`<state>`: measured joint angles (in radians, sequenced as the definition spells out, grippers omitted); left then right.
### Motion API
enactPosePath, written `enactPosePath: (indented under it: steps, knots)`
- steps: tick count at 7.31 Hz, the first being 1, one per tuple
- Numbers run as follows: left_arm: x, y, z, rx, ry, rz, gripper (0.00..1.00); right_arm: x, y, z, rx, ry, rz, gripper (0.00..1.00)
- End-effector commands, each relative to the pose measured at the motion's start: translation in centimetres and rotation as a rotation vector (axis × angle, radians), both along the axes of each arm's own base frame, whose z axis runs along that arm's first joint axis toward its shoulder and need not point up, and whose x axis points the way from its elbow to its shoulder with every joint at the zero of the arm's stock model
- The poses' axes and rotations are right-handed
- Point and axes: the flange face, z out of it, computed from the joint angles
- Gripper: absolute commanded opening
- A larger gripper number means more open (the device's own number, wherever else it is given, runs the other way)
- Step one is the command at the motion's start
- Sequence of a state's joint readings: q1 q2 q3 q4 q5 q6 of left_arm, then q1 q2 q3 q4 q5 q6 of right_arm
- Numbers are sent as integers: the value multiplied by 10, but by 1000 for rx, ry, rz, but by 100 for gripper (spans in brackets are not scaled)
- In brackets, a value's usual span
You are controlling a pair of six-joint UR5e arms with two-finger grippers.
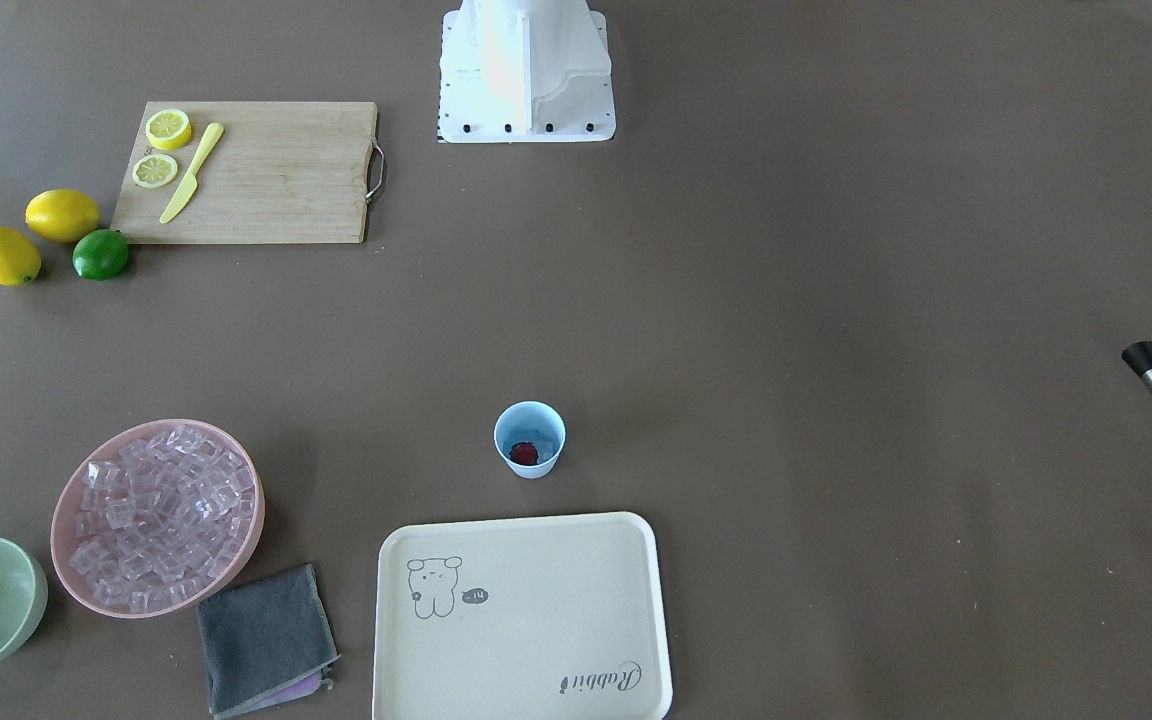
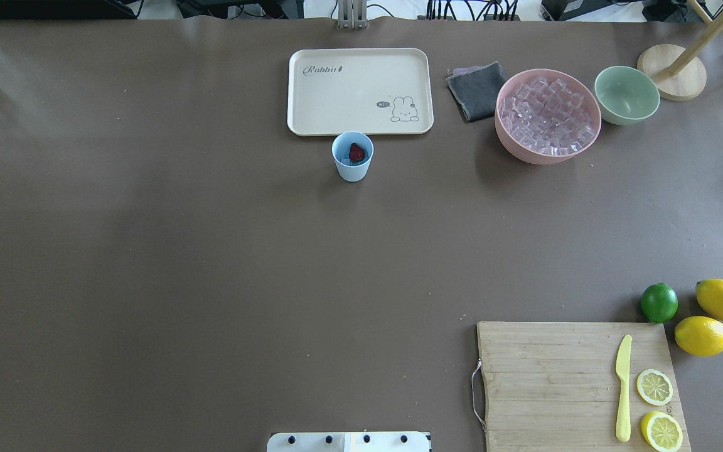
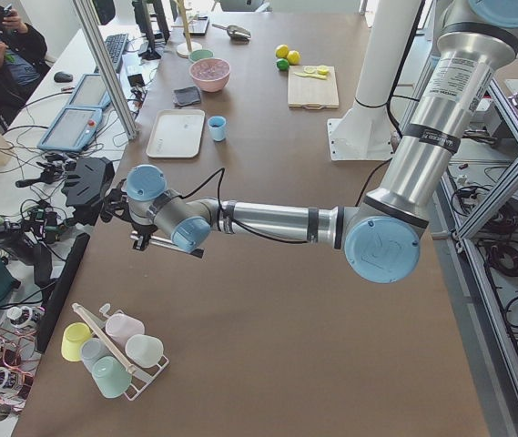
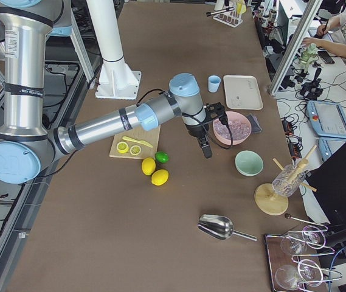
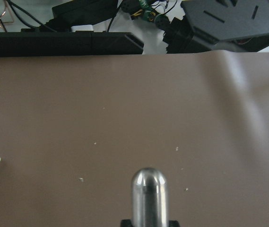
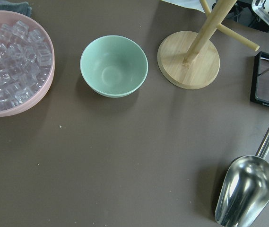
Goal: Mash ice and strawberries in cup
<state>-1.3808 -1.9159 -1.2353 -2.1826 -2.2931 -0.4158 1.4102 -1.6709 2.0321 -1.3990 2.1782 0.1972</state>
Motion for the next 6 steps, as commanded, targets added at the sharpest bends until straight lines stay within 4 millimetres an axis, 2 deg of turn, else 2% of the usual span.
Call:
enactPosePath:
  steps: [1,2,6]
  knots:
    - [41,20,72,-24,-200,64,0,-2,2,3,-9,-2,-3,100]
    - [53,34,95,-44,-261,68,0,-8,0,1,-5,-7,-20,100]
    - [45,74,137,-102,-291,90,0,-9,-2,-1,14,2,-20,100]
